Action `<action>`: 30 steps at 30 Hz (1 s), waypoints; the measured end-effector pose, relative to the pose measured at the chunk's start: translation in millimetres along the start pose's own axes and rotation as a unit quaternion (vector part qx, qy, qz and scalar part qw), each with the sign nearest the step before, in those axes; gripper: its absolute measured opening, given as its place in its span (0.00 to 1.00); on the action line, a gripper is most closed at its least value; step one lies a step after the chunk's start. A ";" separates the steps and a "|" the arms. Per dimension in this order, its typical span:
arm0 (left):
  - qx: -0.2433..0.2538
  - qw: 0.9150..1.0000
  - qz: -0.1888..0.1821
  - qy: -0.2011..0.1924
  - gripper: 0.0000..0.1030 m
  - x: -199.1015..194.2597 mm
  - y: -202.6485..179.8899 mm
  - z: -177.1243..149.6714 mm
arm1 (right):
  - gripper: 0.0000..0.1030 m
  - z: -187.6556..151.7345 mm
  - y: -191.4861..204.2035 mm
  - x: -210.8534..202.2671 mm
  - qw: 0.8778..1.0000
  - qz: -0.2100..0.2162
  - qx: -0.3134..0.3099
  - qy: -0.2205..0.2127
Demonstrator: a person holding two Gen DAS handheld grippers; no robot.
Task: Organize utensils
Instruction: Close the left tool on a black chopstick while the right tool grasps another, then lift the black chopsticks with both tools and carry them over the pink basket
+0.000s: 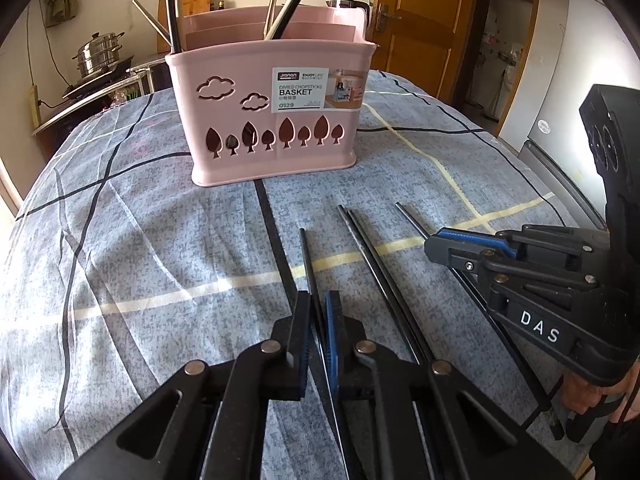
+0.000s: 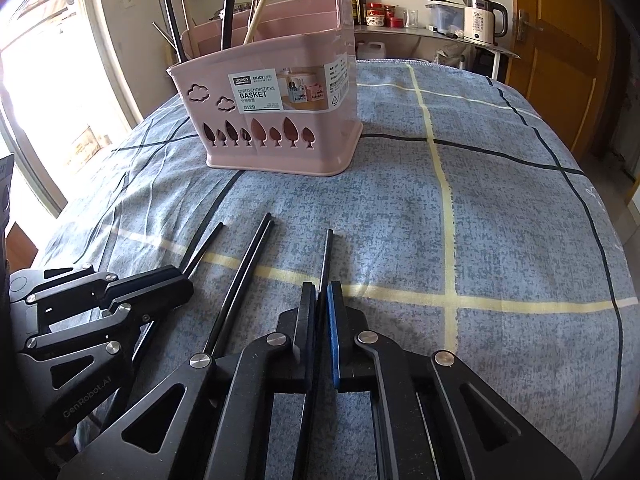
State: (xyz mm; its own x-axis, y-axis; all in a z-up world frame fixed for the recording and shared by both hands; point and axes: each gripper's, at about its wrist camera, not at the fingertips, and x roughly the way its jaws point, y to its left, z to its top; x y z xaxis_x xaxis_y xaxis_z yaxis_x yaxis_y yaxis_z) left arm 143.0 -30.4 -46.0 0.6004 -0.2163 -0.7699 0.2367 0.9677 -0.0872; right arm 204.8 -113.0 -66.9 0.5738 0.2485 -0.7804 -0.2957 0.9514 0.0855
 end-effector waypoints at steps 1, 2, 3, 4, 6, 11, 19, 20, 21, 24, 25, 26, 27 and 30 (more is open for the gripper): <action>-0.003 1.000 -0.001 0.002 0.07 -0.6 0.8 0.2 | 0.05 0.2 -0.6 -0.5 1.000 0.002 0.002 0.002; -0.008 1.000 -0.005 0.005 0.07 -1.2 1.9 1.0 | 0.05 0.6 -1.4 -0.9 1.000 0.005 0.005 0.003; -0.012 1.000 -0.010 0.006 0.07 -2.5 3.2 1.7 | 0.05 0.9 -2.5 -2.1 1.000 0.010 0.008 0.003; -0.014 1.000 -0.014 0.005 0.07 -4.7 4.4 2.5 | 0.05 1.2 -3.5 -4.1 1.000 0.014 0.011 0.001; -0.014 1.000 -0.016 -0.003 0.07 -11.7 5.0 4.6 | 0.05 3.0 -4.4 -10.1 1.000 0.016 0.013 -0.006; -0.013 0.999 -0.026 -0.032 0.06 -37.1 7.3 17.5 | 0.05 12.3 -7.8 -32.9 0.999 0.028 0.021 -0.035; 0.004 0.995 -0.024 -0.094 0.06 -87.3 10.1 49.0 | 0.05 36.5 -7.8 -83.0 0.994 0.029 0.014 -0.104; 0.006 0.994 -0.023 -0.103 0.05 -94.0 10.8 52.5 | 0.05 39.2 -8.0 -89.6 0.993 0.028 0.014 -0.113; 0.008 0.993 -0.021 -0.112 0.05 -100.6 11.3 56.1 | 0.05 41.8 -8.0 -95.7 0.992 0.027 0.015 -0.122; 0.012 0.990 -0.017 -0.138 0.05 -118.0 13.2 65.5 | 0.05 48.6 -9.6 -113.8 0.988 0.023 0.015 -0.149; 0.013 0.989 -0.016 -0.146 0.05 -122.4 14.2 68.6 | 0.05 51.1 -9.9 -119.5 0.987 0.021 0.015 -0.158; 0.013 0.988 -0.015 -0.152 0.05 -126.1 15.3 71.3 | 0.05 53.6 -10.2 -123.9 0.986 0.020 0.015 -0.165; 0.012 0.987 -0.014 -0.157 0.05 -129.2 16.6 74.7 | 0.05 56.7 -11.0 -128.2 0.985 0.020 0.015 -0.170; 0.013 0.986 -0.011 -0.167 0.05 -133.8 17.2 80.8 | 0.05 63.6 -11.2 -137.5 0.983 0.018 0.014 -0.184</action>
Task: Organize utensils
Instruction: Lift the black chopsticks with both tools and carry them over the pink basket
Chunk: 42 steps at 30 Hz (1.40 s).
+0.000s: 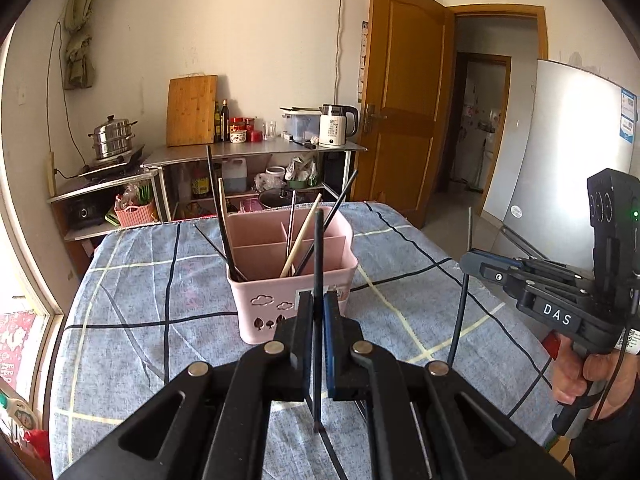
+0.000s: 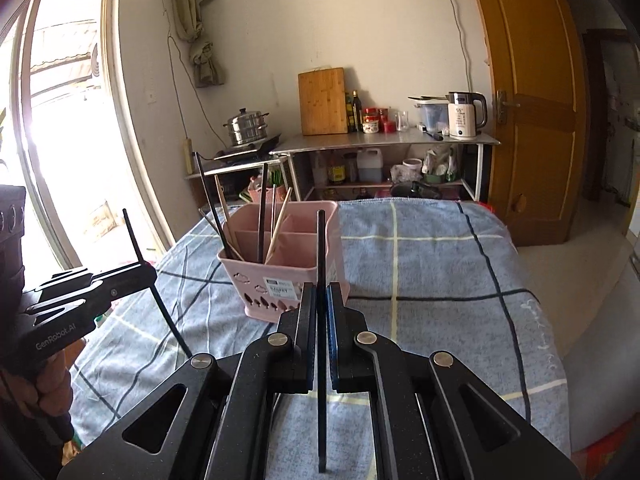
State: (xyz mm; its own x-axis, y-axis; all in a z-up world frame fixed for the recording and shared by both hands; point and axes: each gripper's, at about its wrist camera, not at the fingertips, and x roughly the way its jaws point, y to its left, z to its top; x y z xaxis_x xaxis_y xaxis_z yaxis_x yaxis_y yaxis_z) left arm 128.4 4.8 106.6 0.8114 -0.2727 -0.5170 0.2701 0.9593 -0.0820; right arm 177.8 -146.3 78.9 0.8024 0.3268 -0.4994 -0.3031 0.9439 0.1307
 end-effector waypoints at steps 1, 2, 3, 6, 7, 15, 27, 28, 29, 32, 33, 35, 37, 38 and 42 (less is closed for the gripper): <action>0.000 1.000 0.000 -0.001 0.05 0.1 0.1 1.6 | 0.05 2.4 0.8 -1.6 1.000 0.001 -0.001 -0.004; 0.001 1.000 0.000 -0.003 0.05 0.0 0.1 2.6 | 0.05 3.6 1.9 -3.6 1.000 0.001 -0.002 -0.007; 0.002 1.000 0.000 -0.004 0.05 -0.3 0.0 2.8 | 0.05 4.6 2.5 -5.5 1.000 0.001 -0.002 -0.010; 0.001 1.000 -0.003 -0.001 0.05 1.2 -0.3 0.0 | 0.05 2.0 4.3 -8.8 1.000 0.003 -0.005 -0.013; 0.001 1.000 -0.004 0.001 0.05 2.1 -0.7 -1.6 | 0.05 0.5 4.2 -9.0 1.000 0.003 -0.005 -0.013; 0.001 1.000 -0.005 0.004 0.05 1.7 -4.7 -7.1 | 0.05 4.0 5.4 -20.3 1.000 0.004 -0.014 -0.025; 0.010 1.000 -0.004 0.010 0.05 0.7 -8.9 -7.5 | 0.05 -6.2 3.6 -16.6 1.000 0.004 -0.016 -0.013; 0.010 1.000 -0.004 0.010 0.05 0.7 -8.9 -7.4 | 0.05 -5.4 4.2 -17.1 1.000 0.004 -0.018 -0.012; 0.010 1.000 -0.003 0.011 0.05 0.6 -9.0 -7.1 | 0.05 -5.0 4.5 -17.4 1.000 0.002 -0.019 -0.012; 0.010 1.000 -0.004 0.011 0.05 0.6 -9.1 -7.0 | 0.05 -4.7 4.2 -18.7 1.000 0.004 -0.018 -0.013; 0.009 1.000 -0.005 0.011 0.05 0.6 -9.1 -7.0 | 0.05 -4.0 4.9 -19.8 1.000 0.004 -0.019 -0.015; 0.009 1.000 -0.006 0.011 0.05 -0.2 -8.3 -6.2 | 0.05 -2.2 6.1 -21.3 1.000 0.005 -0.022 -0.019; 0.008 1.000 -0.006 0.009 0.05 -2.0 -6.7 -4.4 | 0.05 0.3 7.5 -23.0 0.999 0.006 -0.024 -0.023; 0.008 1.000 -0.006 0.008 0.05 -3.2 -5.7 -3.3 | 0.05 1.8 8.3 -23.6 0.999 0.006 -0.024 -0.025; 0.004 1.000 -0.005 0.000 0.05 -10.2 0.0 2.5 | 0.05 8.7 10.1 -25.3 0.999 0.011 -0.026 -0.034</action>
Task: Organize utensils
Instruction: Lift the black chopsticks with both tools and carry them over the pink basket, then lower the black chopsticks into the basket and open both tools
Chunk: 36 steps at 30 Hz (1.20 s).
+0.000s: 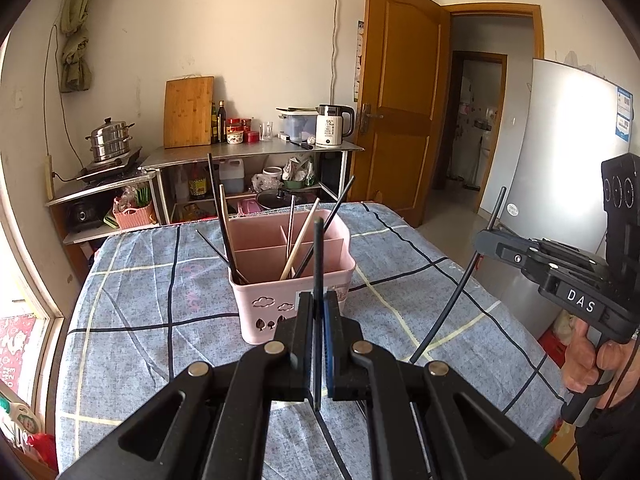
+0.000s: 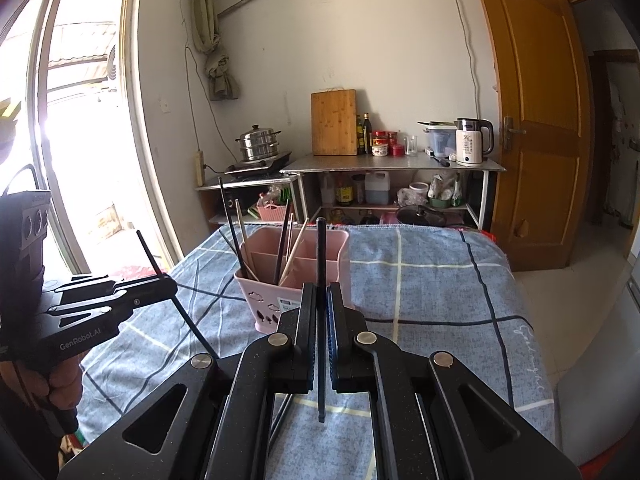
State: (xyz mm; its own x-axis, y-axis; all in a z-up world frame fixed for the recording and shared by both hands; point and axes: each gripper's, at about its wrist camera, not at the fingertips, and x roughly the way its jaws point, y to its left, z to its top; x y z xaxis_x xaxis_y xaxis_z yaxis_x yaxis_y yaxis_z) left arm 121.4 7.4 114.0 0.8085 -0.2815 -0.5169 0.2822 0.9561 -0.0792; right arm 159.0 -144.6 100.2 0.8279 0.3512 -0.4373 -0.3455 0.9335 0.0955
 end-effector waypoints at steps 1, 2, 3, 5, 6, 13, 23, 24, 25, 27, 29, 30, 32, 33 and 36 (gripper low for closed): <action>-0.002 1.000 0.000 -0.002 0.05 -1.7 1.8 1.7 | 0.05 1.6 0.7 -0.1 1.000 0.002 -0.001 -0.002; -0.004 1.000 0.000 -0.004 0.05 -3.4 3.7 3.3 | 0.05 3.4 2.0 0.2 1.000 0.003 -0.002 -0.004; -0.005 1.000 0.000 -0.005 0.05 -4.4 5.7 5.2 | 0.05 5.0 3.0 1.0 1.000 0.004 -0.003 -0.004; -0.006 1.000 0.002 -0.005 0.05 -5.2 9.3 9.2 | 0.05 7.6 5.5 3.0 1.000 0.008 -0.006 -0.004; -0.006 1.000 0.003 -0.005 0.05 -5.3 10.9 10.9 | 0.05 8.8 7.2 4.1 1.000 0.009 -0.008 -0.005; -0.009 1.000 0.004 -0.003 0.05 -2.2 20.1 24.4 | 0.05 19.4 19.7 10.0 0.999 0.026 -0.020 -0.015; -0.007 0.999 0.016 -0.044 0.05 -7.0 32.1 68.5 | 0.05 56.5 36.5 24.2 0.997 0.047 -0.028 -0.058; -0.009 0.999 0.018 -0.048 0.05 -6.7 34.6 73.2 | 0.05 60.4 38.5 25.9 0.996 0.048 -0.029 -0.063; -0.010 0.998 0.019 -0.052 0.05 -6.4 36.9 77.5 | 0.05 65.1 39.9 28.1 0.996 0.048 -0.030 -0.069; -0.011 0.998 0.024 -0.060 0.05 -5.4 40.7 84.8 | 0.05 73.8 41.0 32.6 0.995 0.050 -0.029 -0.075; -0.014 0.997 0.024 -0.065 0.05 -3.6 44.7 91.8 | 0.05 81.5 42.9 37.9 0.995 0.051 -0.029 -0.081; -0.013 0.997 0.025 -0.068 0.05 -2.3 46.3 94.9 | 0.05 84.8 43.8 40.6 0.995 0.052 -0.030 -0.083; -0.016 0.997 0.027 -0.073 0.05 2.1 50.2 100.8 | 0.05 90.2 45.2 47.0 0.994 0.055 -0.029 -0.086; -0.018 0.997 0.026 -0.072 0.05 4.8 52.6 103.2 | 0.05 92.1 46.2 50.1 0.994 0.055 -0.029 -0.088; -0.024 0.997 0.025 -0.074 0.05 13.0 59.0 107.7 | 0.05 97.0 48.4 59.9 0.994 0.059 -0.028 -0.092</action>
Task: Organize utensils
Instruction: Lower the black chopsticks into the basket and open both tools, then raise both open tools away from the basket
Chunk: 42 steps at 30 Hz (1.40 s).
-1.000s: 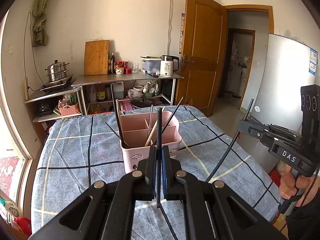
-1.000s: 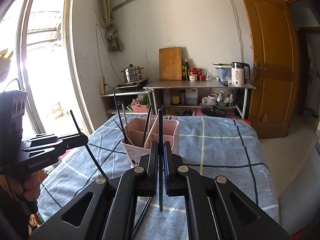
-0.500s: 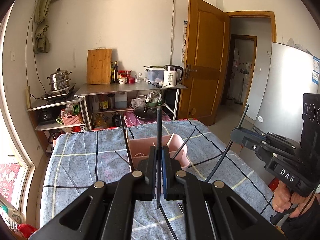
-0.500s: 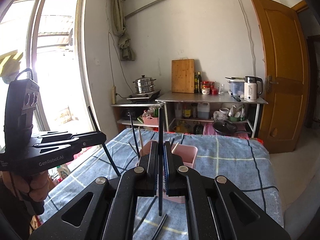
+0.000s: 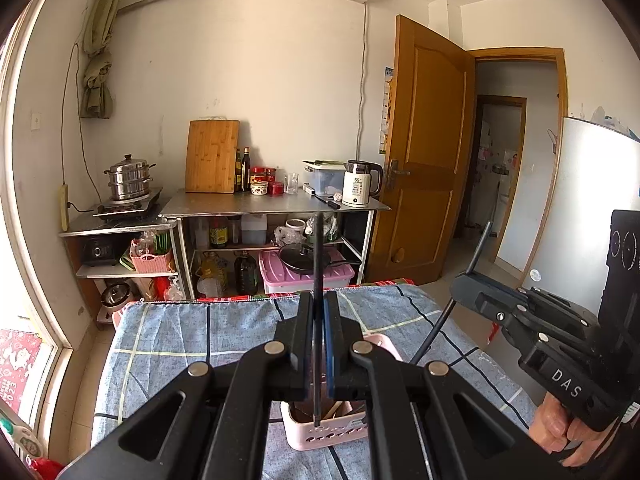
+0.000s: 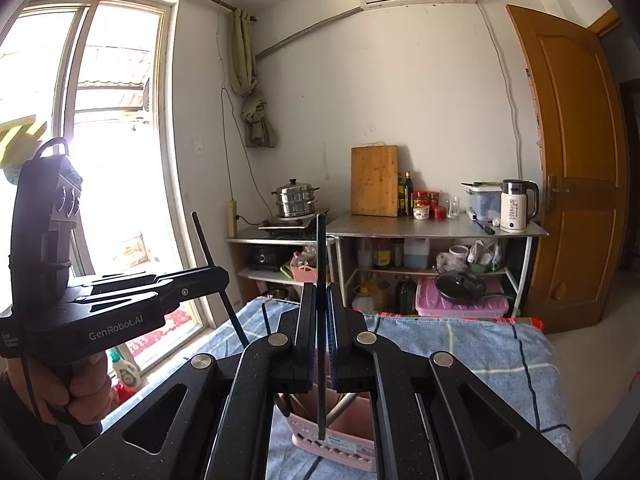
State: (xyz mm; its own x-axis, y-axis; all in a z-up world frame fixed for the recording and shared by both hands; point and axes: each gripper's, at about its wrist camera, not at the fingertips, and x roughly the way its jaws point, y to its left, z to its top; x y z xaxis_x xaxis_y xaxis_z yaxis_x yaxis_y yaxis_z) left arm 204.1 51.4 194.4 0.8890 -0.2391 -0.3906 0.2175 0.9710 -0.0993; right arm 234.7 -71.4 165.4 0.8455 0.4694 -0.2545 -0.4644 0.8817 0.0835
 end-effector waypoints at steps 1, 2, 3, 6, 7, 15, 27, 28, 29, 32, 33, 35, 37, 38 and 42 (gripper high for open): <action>-0.001 1.000 0.000 0.001 0.05 3.3 1.7 0.8 | 0.05 0.8 0.6 3.4 1.000 0.001 0.000 -0.001; -0.002 1.000 0.000 0.000 0.05 6.1 3.2 0.8 | 0.05 1.4 0.6 6.7 1.000 0.001 0.000 -0.002; -0.003 1.000 0.002 -0.001 0.05 9.0 4.3 0.7 | 0.05 1.9 0.7 10.1 1.000 0.000 0.001 -0.003; -0.008 1.000 0.002 0.002 0.05 16.8 9.2 -1.2 | 0.05 1.2 -0.1 20.2 1.000 -0.002 -0.002 -0.002; -0.009 1.000 0.002 0.003 0.05 19.8 10.8 -3.0 | 0.05 -0.5 -0.3 23.8 1.000 -0.005 -0.003 0.000; -0.015 0.999 -0.007 0.047 0.05 48.0 16.7 -28.9 | 0.05 -28.0 -8.6 50.6 0.999 -0.008 0.008 0.046; -0.023 0.996 -0.003 0.088 0.06 62.5 18.8 -56.6 | 0.05 -49.5 -16.7 57.3 0.996 -0.007 0.005 0.094; -0.021 0.996 -0.001 0.088 0.07 61.2 17.8 -56.4 | 0.06 -48.6 -16.4 55.3 0.996 -0.008 0.003 0.093; -0.020 0.996 0.000 0.086 0.08 60.0 18.0 -55.7 | 0.08 -47.7 -17.0 52.8 0.996 -0.009 0.001 0.091; -0.018 0.997 0.002 0.075 0.19 51.3 15.8 -54.8 | 0.08 -45.5 -19.8 41.2 0.997 -0.011 0.004 0.082; -0.017 0.997 0.003 0.070 0.22 47.0 14.6 -54.5 | 0.08 -45.1 -20.7 37.1 0.997 -0.012 0.006 0.080; -0.017 0.998 0.006 0.061 0.23 38.9 13.6 -54.7 | 0.08 -45.1 -23.2 27.6 0.997 -0.014 0.010 0.075; -0.019 0.998 0.008 0.053 0.25 30.1 11.5 -55.7 | 0.08 -46.3 -24.8 18.0 0.997 -0.015 0.012 0.072; -0.019 0.999 0.010 0.049 0.26 26.1 10.4 -56.5 | 0.08 -47.6 -25.6 12.6 0.997 -0.016 0.013 0.070; -0.019 0.999 0.013 0.033 0.27 7.2 4.7 -64.0 | 0.08 -55.0 -26.8 -7.3 0.998 -0.022 0.013 0.064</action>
State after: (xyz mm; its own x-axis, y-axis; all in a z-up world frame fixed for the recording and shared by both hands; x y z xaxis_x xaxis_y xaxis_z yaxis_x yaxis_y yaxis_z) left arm 185.8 54.0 132.5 0.8657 -0.2146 -0.4522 0.1784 0.9764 -0.1217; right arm 226.5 -101.1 112.0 0.8236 0.4212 -0.3799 -0.4187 0.9033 0.0938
